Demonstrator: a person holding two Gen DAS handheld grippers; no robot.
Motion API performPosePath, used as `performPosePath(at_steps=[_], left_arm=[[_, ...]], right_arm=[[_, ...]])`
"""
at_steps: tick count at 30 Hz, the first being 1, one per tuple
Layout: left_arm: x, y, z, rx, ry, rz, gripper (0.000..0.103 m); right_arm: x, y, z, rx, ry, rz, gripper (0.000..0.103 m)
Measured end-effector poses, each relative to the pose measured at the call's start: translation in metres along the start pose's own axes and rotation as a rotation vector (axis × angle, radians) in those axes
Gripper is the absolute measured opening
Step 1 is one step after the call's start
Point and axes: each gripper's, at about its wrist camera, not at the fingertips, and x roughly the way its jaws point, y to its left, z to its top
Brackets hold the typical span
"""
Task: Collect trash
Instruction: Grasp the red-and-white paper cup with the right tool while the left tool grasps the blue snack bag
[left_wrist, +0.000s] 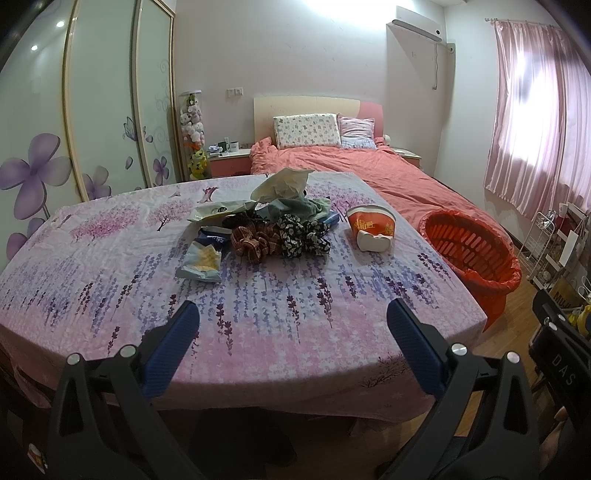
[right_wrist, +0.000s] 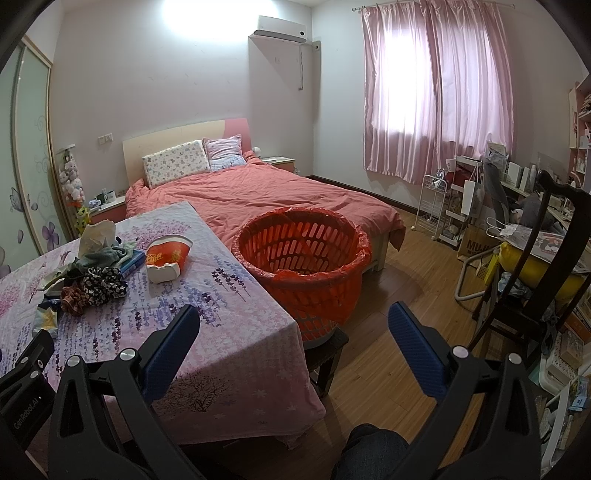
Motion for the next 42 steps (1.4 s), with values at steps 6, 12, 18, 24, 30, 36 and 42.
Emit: performPosePath(at_steps=[6, 12, 18, 24, 30, 36, 42], left_arm=[[0.007, 0.003, 0.0, -0.017, -0.005, 0.005, 0.099], [0.029, 0.027, 0.008, -0.08, 0.02, 0.025, 0.099], [0.058, 0.055, 0.019, -0.093, 0.038, 0.058, 0.099], [0.096, 0.097, 0.029, -0.13, 0.082, 0.112, 0.099], [0.128, 0.135, 0.033, -0.158, 0.13, 0.143, 0.099], [0.156, 0.144, 0.038, -0.156, 0.167, 0.114, 0.099], [0.182, 0.139, 0.045, -0.129, 0.207, 0.092, 0.096]], right_arm=[[0.003, -0.001, 0.003, 0.0, 0.001, 0.012, 0.101], [0.024, 0.015, 0.008, -0.012, 0.035, 0.056, 0.101], [0.049, 0.04, 0.015, -0.038, 0.073, 0.123, 0.101], [0.09, 0.069, 0.027, -0.037, 0.147, 0.212, 0.096], [0.134, 0.103, 0.036, -0.055, 0.227, 0.275, 0.093], [0.172, 0.131, 0.039, -0.084, 0.297, 0.288, 0.093], [0.193, 0.144, 0.038, -0.102, 0.348, 0.275, 0.087]])
